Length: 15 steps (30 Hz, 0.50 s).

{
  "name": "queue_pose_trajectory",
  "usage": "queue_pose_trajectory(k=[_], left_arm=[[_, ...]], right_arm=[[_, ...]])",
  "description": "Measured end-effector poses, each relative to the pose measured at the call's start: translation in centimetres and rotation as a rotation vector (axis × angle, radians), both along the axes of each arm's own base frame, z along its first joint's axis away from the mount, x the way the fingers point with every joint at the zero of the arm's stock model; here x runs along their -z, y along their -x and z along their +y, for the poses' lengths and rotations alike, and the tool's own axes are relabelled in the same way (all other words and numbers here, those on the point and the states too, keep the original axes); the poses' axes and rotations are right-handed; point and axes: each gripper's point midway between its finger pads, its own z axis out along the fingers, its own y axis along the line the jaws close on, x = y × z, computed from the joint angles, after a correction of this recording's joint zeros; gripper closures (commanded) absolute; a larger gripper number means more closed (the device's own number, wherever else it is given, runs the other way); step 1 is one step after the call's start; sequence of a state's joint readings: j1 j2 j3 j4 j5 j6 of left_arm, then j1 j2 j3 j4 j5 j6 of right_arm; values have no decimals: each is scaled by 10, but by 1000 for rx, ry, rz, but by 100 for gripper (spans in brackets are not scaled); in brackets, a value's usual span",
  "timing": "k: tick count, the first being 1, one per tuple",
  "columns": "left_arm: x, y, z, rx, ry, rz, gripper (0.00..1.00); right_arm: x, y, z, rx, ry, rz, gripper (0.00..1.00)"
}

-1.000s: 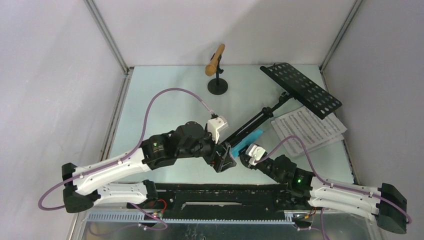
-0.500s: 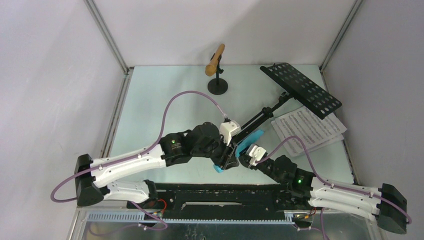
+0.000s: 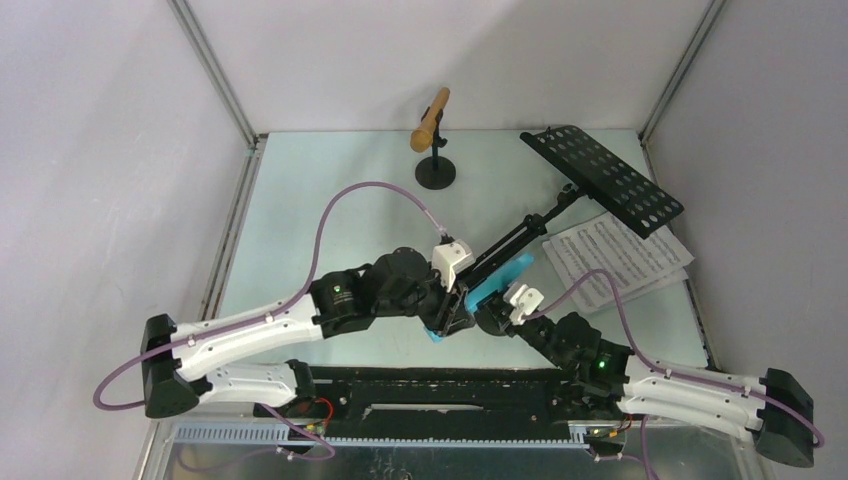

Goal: Pack up the instrument practice props

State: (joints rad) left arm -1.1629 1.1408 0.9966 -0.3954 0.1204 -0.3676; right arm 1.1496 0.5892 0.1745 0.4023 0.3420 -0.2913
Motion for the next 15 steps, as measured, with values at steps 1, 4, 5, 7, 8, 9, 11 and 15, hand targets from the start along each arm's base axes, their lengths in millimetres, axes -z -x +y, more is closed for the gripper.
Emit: queue_pose_trajectory(k=[1,4,5,7,8,9,11,15], left_arm=[[-2,-1,-1,-1,7,-8,100],[-7,-3,-1,-5,29,-30,100],[-8,-4,-1,-9,37,-38,100],[-10,-6,2,-26,50,-54,100],[-11,-7,4,-31,54,-58,100],[-11,-7,7,-39,58,-65,100],[-12,-6,15,-53,62,-73,100],[-12,-4,32,-75,60,-83,100]], right_arm=[[-2,-1,-1,10,-15,3,100],[-9,-4,-5,38,-56,9,100],[-11,-5,-7,45,-67,9,100],[-14,-6,-9,59,-86,10,100],[-15,-7,-11,66,-93,11,100],[-17,-9,-13,76,-100,12,100],[-18,-14,-20,109,-113,14,100],[-18,-29,-40,195,-126,28,100]])
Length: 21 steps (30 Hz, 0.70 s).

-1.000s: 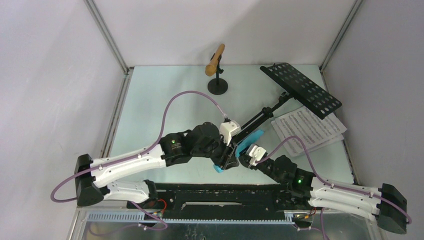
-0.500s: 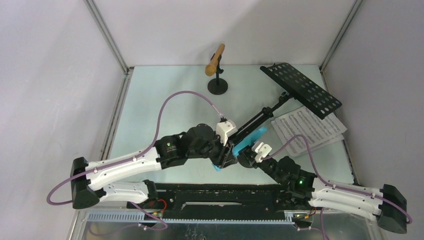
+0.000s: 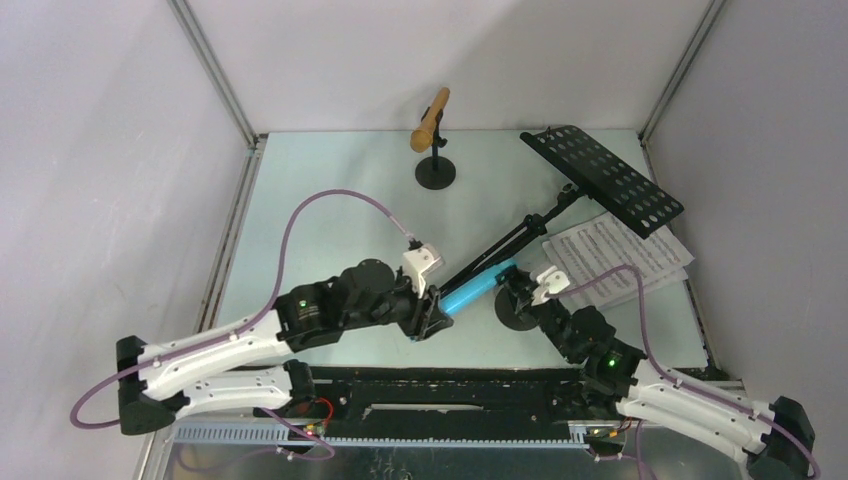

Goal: Pack up the instrument practice props

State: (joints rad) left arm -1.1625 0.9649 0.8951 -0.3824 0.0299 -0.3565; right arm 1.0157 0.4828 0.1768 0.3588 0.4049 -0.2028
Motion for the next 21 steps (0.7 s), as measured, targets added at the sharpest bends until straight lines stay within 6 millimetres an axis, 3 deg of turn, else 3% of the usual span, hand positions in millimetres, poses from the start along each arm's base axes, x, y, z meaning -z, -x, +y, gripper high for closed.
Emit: queue_pose_trajectory(k=[5,9,16,21], left_arm=[[19,14,36,-14,-85,40,100],[33,13,57,-70,-134,53,100],[45,-9,91,-297,-67,29,100],[61,-51,104,-558,-52,32,100]], right_arm=[[10,-27,-54,268,30,30,100],[16,-32,-77,379,50,51,100],[1,-25,-78,362,-8,49,100],[-22,-16,-61,277,-48,27,100]])
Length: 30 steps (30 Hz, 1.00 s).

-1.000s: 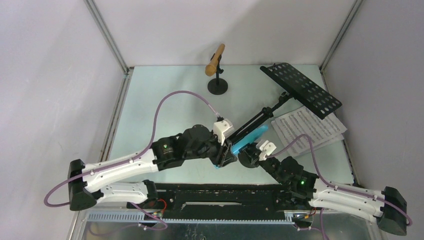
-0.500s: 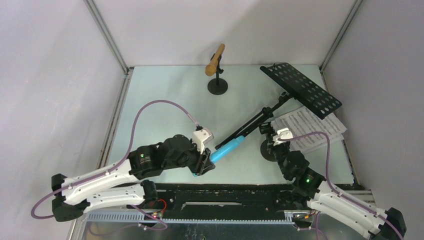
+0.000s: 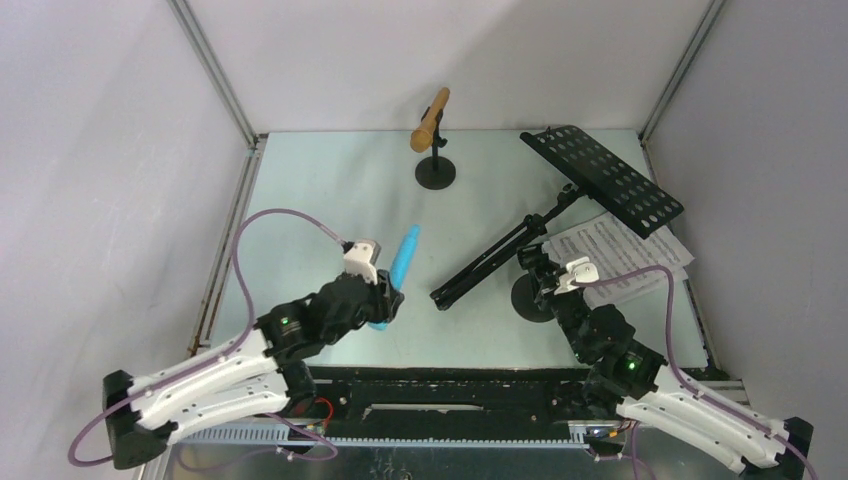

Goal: Pack up the instrument practice props

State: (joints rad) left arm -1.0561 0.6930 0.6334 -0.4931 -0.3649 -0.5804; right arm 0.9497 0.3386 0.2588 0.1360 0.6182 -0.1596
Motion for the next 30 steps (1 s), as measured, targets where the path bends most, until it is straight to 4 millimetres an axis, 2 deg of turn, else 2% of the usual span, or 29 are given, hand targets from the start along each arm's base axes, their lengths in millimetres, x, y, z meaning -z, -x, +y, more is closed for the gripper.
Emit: queue_pose_trajectory(k=[3,6,9,14,20,23,25,28,30], left_arm=[[26,-31,9,-171,-12,37,100],[57,-46,18,-273,-69,77,100],[81,-57,18,-326,-117,101,100],[104,-69,6,-354,-133,118,100],[115,-76,-4,-365,-116,122,100],[123,-77,-7,-367,-115,127,94],[132,-77,-7,-367,-133,138,83],[146,-76,-8,-362,-157,162,70],[148,-77,-10,-366,-149,163,61]], right_arm=[[-8,7,11,-53,-6,-12,100],[-10,12,19,-95,4,-19,100],[-12,20,31,-166,16,-31,100],[-21,30,48,-266,15,-48,100],[-42,30,59,-298,-24,-84,100],[-47,22,64,-281,-14,-90,100],[-52,12,67,-257,12,-79,100],[-66,-15,69,-199,25,-66,100],[-71,-35,66,-151,18,-54,100]])
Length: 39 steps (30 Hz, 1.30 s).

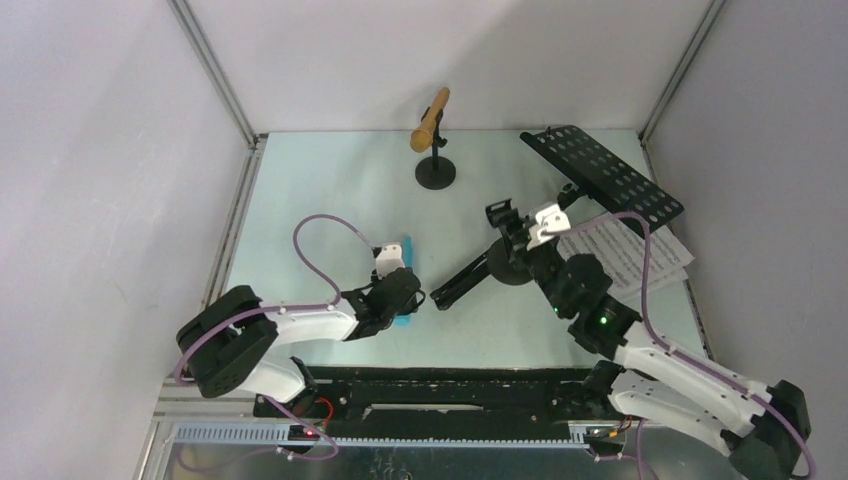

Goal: Pack up the instrument practice props

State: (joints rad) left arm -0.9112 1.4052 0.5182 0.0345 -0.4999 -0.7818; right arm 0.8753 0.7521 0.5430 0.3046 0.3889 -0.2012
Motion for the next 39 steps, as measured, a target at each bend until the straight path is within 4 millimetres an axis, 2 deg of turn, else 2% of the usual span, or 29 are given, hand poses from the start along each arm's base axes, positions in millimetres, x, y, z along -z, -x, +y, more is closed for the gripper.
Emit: queue_pose_trajectory(k=[6,10,14,20,25,28,31,36,39], left_arm=[[-1,-3,-6,-3,33,-7,40],[-2,-4,-9,0,50,-16,24],[-6,-2,-9,6,67,-23,12],[-10,5,-1,9,69,-20,5],[-28,7,2,9,98,-46,4],[-44,8,5,6,132,-78,3],[-58,11,13,2,165,-120,1],[-80,17,28,-13,213,-190,0],[-93,18,33,-18,236,-226,0]], right_arm=[[-1,-65,-12,109,-59,64,100],[10,-113,-13,150,-88,121,93],[26,-154,-10,170,-100,165,93],[53,-206,4,157,-113,196,90],[85,-245,21,105,-125,208,85],[109,-261,24,76,-134,218,80],[130,-267,22,50,-129,239,66],[124,-268,26,-7,-137,198,32],[120,-261,27,-22,-140,174,24]])
